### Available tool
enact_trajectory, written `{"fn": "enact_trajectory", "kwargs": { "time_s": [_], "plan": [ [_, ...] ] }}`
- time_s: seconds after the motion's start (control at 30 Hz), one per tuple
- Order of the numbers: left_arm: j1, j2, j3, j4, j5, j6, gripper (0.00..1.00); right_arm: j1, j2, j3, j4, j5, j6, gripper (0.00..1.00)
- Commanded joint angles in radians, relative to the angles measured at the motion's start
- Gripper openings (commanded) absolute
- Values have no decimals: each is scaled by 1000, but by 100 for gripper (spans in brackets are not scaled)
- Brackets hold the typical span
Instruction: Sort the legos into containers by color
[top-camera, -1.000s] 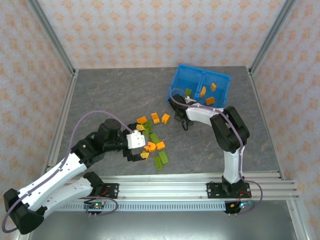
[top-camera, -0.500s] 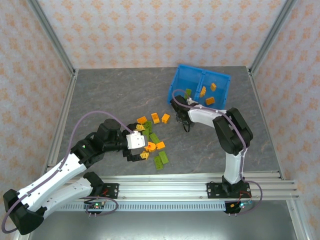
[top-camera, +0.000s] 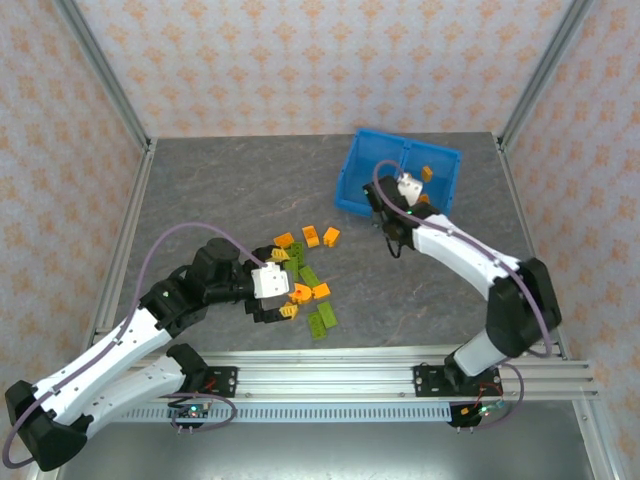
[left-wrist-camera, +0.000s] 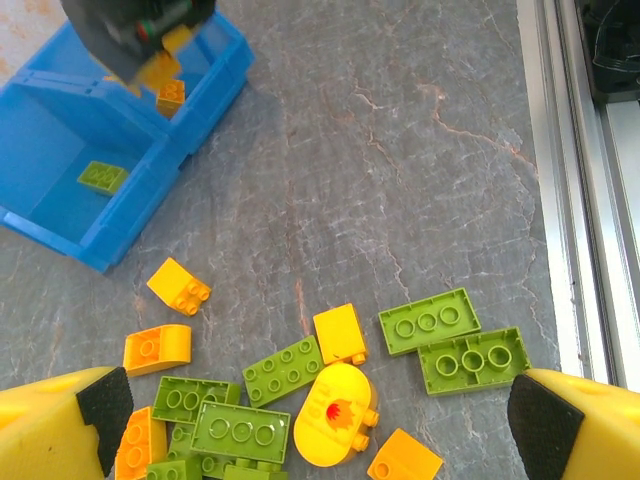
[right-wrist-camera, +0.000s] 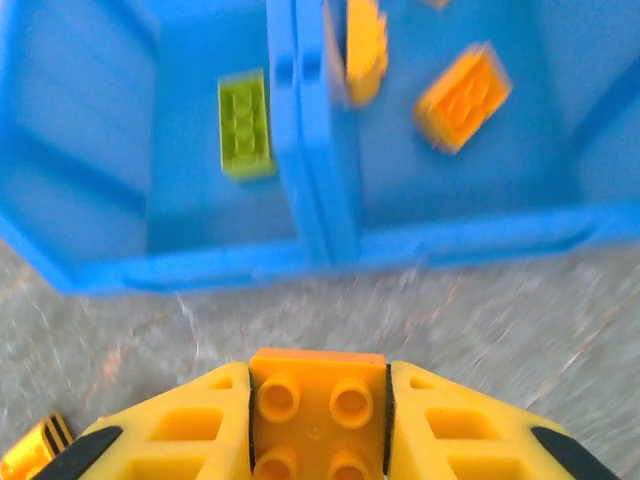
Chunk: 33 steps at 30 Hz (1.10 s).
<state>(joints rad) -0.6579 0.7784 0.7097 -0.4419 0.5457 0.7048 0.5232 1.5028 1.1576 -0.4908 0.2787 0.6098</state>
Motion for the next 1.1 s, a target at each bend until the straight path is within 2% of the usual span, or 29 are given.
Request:
{"fn": "enact_trajectory", "kwargs": {
  "time_s": [0.0, 0.2, 0.37, 0.4, 0.47, 0.5, 0.6, 0.77, 0.87, 1.07],
  "plan": [
    [9, -14, 0, 32, 3, -10, 100, -107, -8, 33, -5, 106, -144, 30],
    [9, -16, -3, 34, -26, -20, 100, -284, 206, 200, 70, 14, -296, 30],
    [9, -21, -14, 68, -78, -65, 100, -350, 391, 356, 85, -78, -279, 32],
    [9, -15, -12, 74, -97, -85, 100, -353, 411, 377, 79, -88, -273, 35],
    [9, 7, -3, 87, -151, -145, 100, -354, 440, 416, 56, -96, -261, 49],
    [9, 20, 5, 90, -168, -170, 100, -354, 441, 421, 55, -95, -256, 51],
    [9, 76, 41, 95, -223, -272, 100, -354, 409, 407, 59, -94, -252, 56],
    [11, 176, 123, 49, -301, -420, 100, -353, 291, 319, 55, -137, -256, 55],
    [15, 236, 187, 14, -365, -558, 97, -348, 144, 190, 66, -245, -225, 55],
    [-3, 532, 527, -269, -446, -881, 93, -272, -212, -64, 31, -550, -253, 58]
  ]
}}
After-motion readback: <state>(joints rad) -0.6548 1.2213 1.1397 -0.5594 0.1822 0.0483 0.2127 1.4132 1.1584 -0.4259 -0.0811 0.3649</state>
